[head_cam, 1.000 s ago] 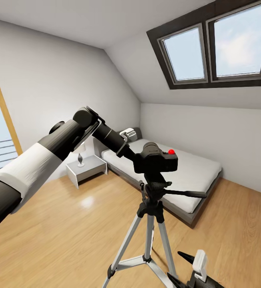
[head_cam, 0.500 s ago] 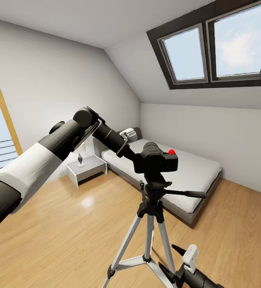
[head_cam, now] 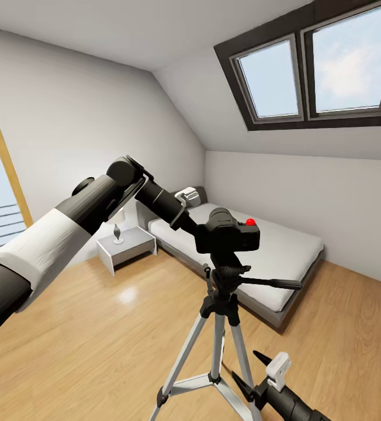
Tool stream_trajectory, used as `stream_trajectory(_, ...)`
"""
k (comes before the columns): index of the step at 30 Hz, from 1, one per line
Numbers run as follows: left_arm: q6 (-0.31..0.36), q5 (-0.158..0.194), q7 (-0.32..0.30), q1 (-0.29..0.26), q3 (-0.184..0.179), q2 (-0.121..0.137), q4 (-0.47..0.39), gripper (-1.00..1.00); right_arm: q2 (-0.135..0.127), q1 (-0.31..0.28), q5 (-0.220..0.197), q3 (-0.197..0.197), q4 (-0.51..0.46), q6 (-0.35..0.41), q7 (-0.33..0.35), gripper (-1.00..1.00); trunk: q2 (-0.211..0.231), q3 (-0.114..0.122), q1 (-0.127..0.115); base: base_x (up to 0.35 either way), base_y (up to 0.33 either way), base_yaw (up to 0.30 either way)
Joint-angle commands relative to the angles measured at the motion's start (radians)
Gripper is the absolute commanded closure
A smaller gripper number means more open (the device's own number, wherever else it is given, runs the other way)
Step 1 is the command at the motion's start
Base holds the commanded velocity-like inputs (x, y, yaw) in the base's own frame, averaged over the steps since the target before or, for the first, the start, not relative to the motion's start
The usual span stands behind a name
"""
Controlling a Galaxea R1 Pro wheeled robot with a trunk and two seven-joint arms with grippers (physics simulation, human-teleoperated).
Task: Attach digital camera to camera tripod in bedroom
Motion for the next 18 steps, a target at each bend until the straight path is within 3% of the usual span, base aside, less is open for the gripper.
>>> stream_trajectory(1,0.011,0.006,0.0,-0.001,-0.003,0.001,0.0,1.0,0.001,0.0,-0.002,-0.001,0.001,-0.002,0.0,-1.0,-0.001,0.0,0.0,0.0,0.0,0.0)
stream_trajectory(18,0.011,0.006,0.0,-0.001,-0.003,0.001,0.0,1.0,0.017,-0.002,-0.001,0.015,0.001,-0.002,-0.047,-1.0,-0.001,0.0,0.0,0.0,0.0,0.0)
